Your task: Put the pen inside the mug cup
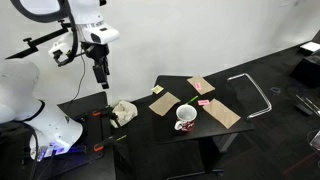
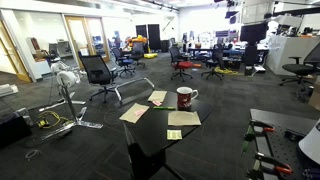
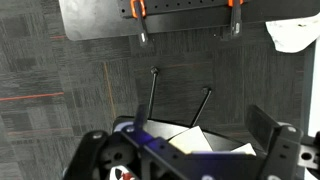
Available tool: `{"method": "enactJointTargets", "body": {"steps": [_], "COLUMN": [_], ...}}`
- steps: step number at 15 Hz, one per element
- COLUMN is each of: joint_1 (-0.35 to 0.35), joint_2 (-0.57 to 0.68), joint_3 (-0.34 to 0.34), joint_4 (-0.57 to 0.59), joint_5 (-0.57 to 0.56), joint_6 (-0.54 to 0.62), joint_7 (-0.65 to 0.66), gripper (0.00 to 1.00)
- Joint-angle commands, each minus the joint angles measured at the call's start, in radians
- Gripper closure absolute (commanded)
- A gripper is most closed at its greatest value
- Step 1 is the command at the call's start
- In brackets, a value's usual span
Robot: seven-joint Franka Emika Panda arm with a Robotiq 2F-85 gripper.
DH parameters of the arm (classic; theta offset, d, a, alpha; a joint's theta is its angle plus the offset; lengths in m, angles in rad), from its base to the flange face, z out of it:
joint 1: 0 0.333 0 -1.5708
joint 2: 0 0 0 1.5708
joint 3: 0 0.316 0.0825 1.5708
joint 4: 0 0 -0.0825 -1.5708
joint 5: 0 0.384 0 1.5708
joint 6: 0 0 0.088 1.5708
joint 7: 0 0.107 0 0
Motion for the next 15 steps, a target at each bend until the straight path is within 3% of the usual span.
{"method": "enactJointTargets", "body": {"steps": [1,11,15], "joint_1": [0.005,0.005,0.004], "joint_2": [0.000,0.000,0.072], "joint_3": [-0.005,-0.005,0.020], "joint_4": [0.002,0.002,0.091], "joint_5": [-0.003,-0.003,-0.044], "joint_6": [-0.002,-0.002,0.040], "joint_7": [0.003,0.003,0.005], "gripper": [0.00,0.00,0.00]}}
